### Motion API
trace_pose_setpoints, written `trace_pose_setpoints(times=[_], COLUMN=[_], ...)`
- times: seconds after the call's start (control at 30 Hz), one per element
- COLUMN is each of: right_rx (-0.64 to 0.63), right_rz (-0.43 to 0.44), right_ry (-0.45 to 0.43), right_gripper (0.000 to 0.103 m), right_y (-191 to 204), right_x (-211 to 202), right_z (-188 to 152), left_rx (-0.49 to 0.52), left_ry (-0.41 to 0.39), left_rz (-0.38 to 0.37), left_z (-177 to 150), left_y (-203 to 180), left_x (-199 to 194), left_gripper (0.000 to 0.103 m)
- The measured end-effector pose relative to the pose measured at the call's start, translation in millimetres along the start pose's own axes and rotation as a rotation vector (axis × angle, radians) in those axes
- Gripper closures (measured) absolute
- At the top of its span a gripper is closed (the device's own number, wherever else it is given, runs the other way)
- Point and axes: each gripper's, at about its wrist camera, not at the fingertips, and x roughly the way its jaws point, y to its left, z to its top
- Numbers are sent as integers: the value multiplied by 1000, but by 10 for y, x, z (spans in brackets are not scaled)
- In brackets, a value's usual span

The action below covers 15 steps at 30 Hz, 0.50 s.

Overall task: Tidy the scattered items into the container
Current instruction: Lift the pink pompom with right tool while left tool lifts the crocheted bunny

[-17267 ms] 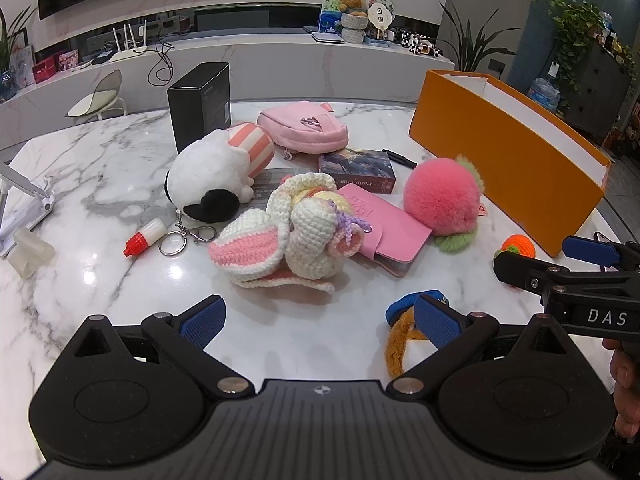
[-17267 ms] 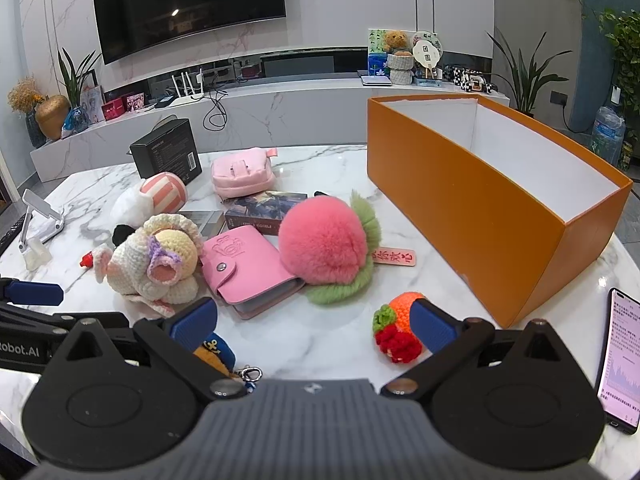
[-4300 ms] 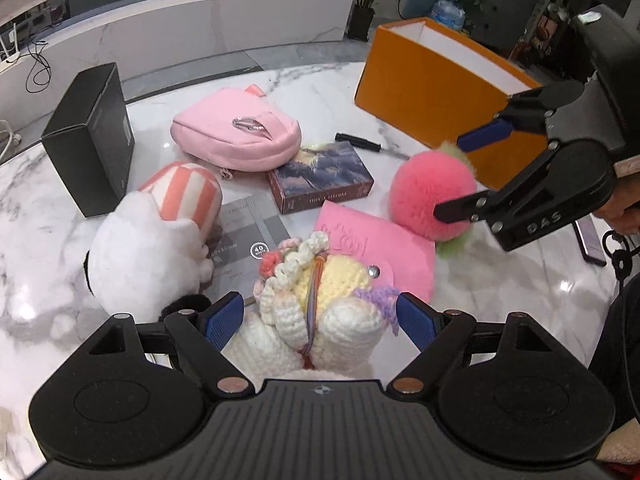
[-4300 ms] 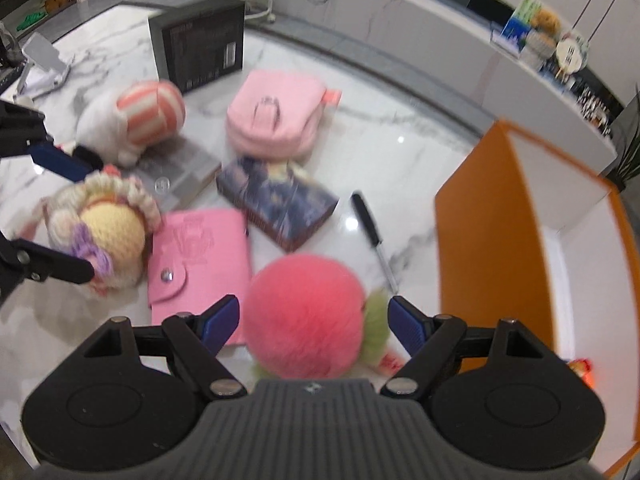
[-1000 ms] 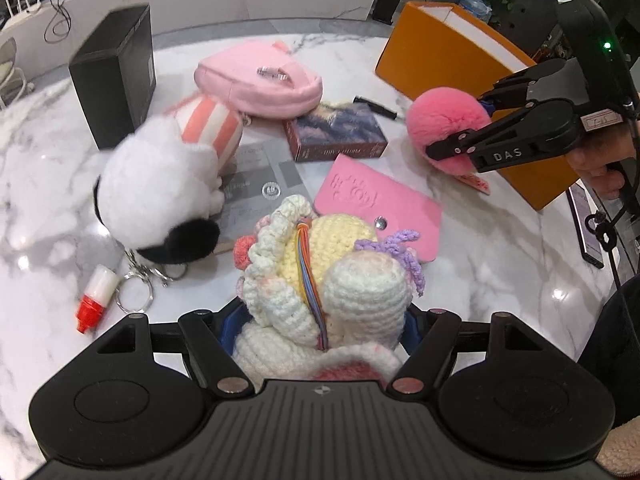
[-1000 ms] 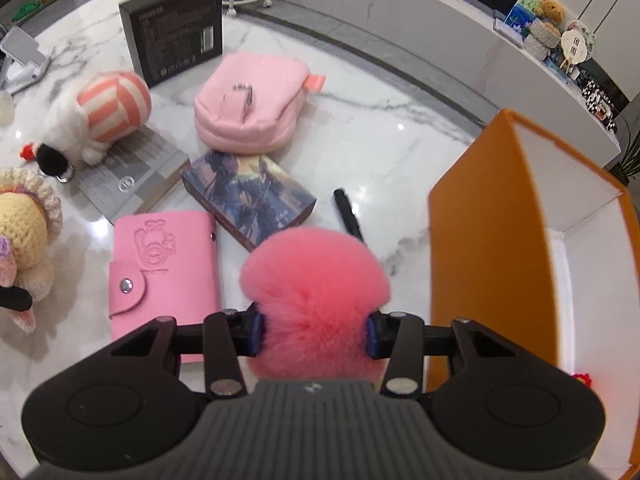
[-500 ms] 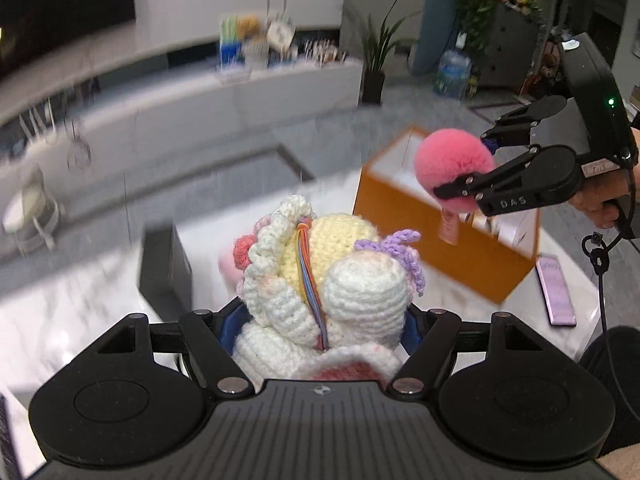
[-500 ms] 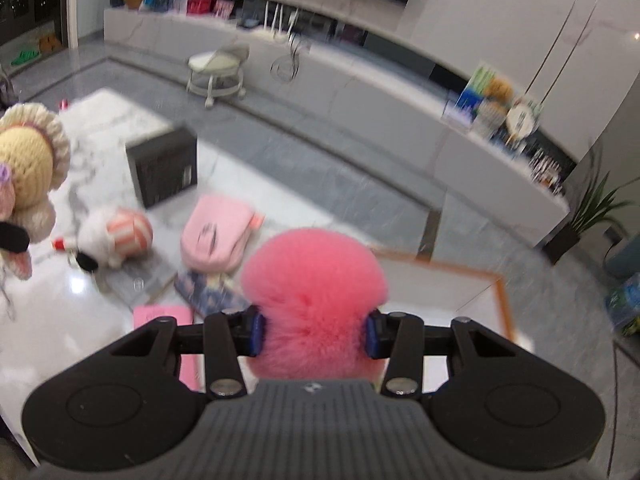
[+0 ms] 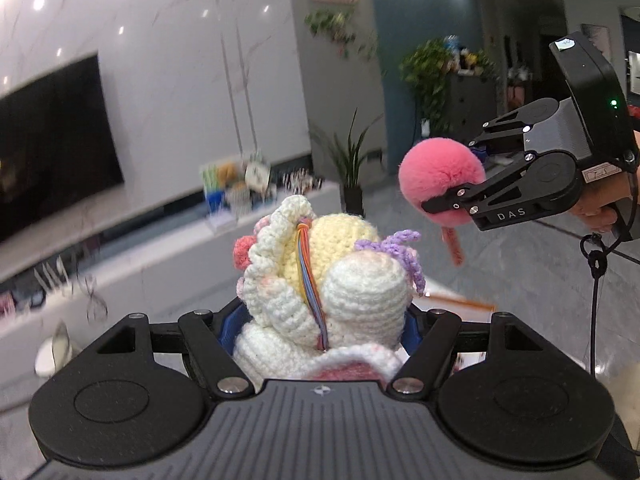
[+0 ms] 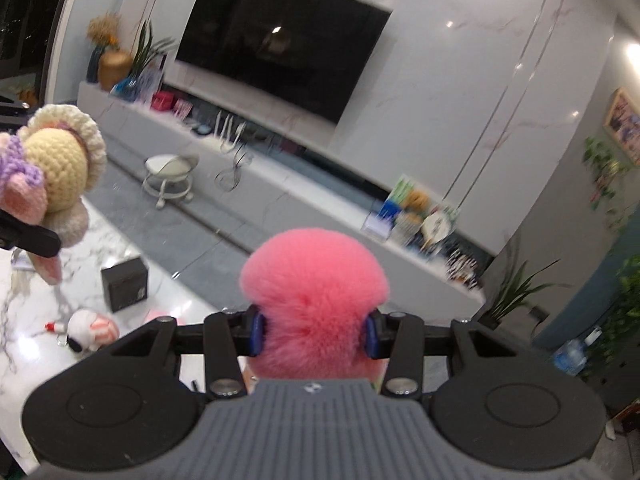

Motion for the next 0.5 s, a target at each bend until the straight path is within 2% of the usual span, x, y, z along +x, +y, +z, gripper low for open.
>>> trace_pose_setpoints(times=[0.27, 0.5], right_rx=[-28, -108], right_rz=[-97, -163], right_ry=[-100, -174], right_gripper=[55, 55], right_y=[-288, -337], right_x=[-812, -1579], right_z=[158, 79], left_rx=[89, 188], left_ry=[-203, -253], left_rz=[-45, -27], left_z=[367, 339], left_y=[-475, -678], left_x=[-614, -1176], left_gripper=[18, 18])
